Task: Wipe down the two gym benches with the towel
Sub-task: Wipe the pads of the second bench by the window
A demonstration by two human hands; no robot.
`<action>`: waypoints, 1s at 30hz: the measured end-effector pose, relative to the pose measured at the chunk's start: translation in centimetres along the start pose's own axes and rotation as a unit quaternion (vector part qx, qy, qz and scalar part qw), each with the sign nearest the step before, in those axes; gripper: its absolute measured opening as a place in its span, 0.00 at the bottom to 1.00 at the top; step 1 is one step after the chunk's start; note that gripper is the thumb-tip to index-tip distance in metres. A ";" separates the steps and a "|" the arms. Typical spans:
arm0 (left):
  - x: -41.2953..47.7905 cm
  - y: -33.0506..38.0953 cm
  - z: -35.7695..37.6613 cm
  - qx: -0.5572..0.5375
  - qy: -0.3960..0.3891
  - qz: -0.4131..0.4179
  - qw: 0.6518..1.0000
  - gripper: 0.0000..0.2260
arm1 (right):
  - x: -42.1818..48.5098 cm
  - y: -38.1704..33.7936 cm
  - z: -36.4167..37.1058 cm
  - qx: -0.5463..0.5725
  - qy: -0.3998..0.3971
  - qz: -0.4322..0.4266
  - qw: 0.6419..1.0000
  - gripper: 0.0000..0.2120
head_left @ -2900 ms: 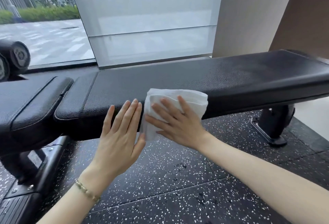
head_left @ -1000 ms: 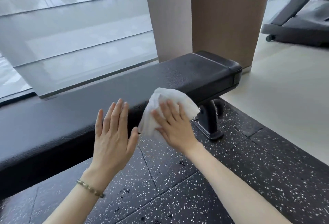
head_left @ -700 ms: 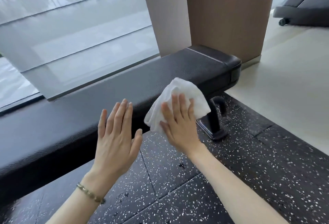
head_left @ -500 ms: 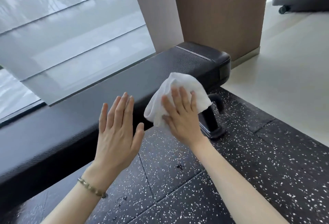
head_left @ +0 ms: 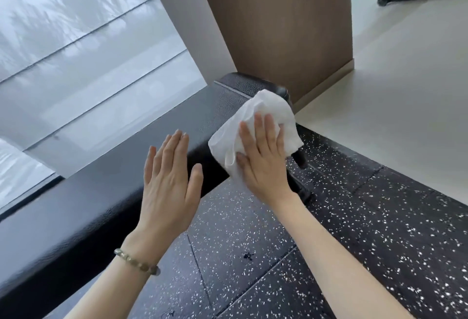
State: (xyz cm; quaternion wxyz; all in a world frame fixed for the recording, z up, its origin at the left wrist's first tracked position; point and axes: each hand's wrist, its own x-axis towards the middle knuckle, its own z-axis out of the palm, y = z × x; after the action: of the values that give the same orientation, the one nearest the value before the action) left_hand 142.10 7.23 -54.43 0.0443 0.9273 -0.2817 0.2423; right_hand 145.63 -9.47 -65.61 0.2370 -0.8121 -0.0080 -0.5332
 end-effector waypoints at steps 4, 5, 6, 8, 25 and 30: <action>0.1 0.4 0.5 0.006 -0.022 0.003 1.000 0.29 | -0.5 -1.0 0.1 0.032 -0.004 0.026 0.999 0.24; 0.1 0.4 0.5 0.007 -0.028 0.003 1.000 0.29 | -1.3 -1.8 0.5 0.041 -0.012 0.017 0.999 0.24; 0.0 0.4 0.5 0.010 -0.036 0.006 0.999 0.29 | -2.2 -2.4 0.7 0.044 -0.023 0.001 0.999 0.24; 0.0 0.3 0.4 0.016 -0.046 0.013 0.999 0.30 | -3.0 -2.0 1.0 0.035 -0.030 -0.029 0.999 0.24; 2.8 1.9 0.3 0.010 -0.112 0.015 0.994 0.31 | 3.9 2.6 -1.5 0.058 0.008 0.133 0.989 0.26; 3.3 2.2 0.5 0.032 -0.159 0.008 0.987 0.34 | 1.7 -0.1 -1.3 0.061 -0.026 0.179 0.982 0.26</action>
State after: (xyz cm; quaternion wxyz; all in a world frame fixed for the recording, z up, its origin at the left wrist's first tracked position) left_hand 143.49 3.64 -53.40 -0.0321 0.9527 -0.2848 0.1013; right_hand 145.19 -10.27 -63.68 0.3776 -0.7977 0.0986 -0.4597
